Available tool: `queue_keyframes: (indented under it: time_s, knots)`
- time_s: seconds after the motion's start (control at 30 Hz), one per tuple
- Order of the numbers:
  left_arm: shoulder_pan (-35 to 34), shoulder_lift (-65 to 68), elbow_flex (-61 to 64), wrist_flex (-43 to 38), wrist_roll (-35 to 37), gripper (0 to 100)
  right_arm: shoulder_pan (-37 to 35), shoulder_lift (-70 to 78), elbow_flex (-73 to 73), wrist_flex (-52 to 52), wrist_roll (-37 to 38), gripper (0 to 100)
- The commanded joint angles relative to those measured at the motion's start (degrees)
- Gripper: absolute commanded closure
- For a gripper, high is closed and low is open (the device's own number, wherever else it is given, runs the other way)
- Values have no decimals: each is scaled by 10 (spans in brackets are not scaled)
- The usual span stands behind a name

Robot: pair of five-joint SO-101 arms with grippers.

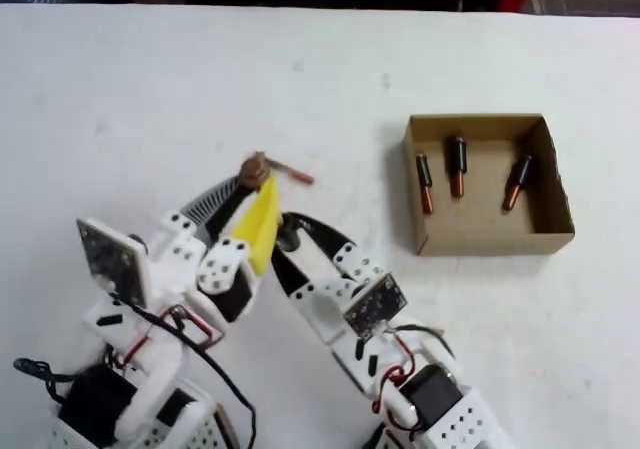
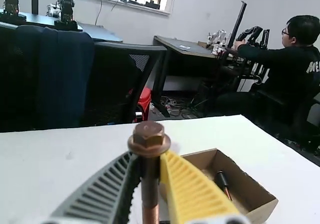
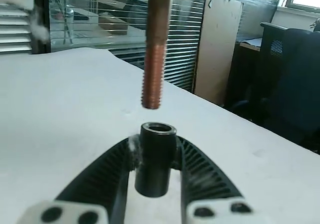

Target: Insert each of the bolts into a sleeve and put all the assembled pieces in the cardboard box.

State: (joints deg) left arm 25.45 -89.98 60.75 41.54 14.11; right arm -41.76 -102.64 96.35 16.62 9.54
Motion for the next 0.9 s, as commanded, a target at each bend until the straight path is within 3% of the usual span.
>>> queue_keyframes:
  time_s: [0.0,0.13,0.73,0.87]
  knots:
    - [0,-16,6,-30,0,977,4,-4,5,-1,-11,982]
    - [1,-16,31,-60,0,977,3,-5,5,-2,-11,982]
    - [5,-18,69,-55,4,977,4,-6,5,-4,-11,982]
    - [6,-18,68,-8,4,977,5,-6,5,-4,-11,982]
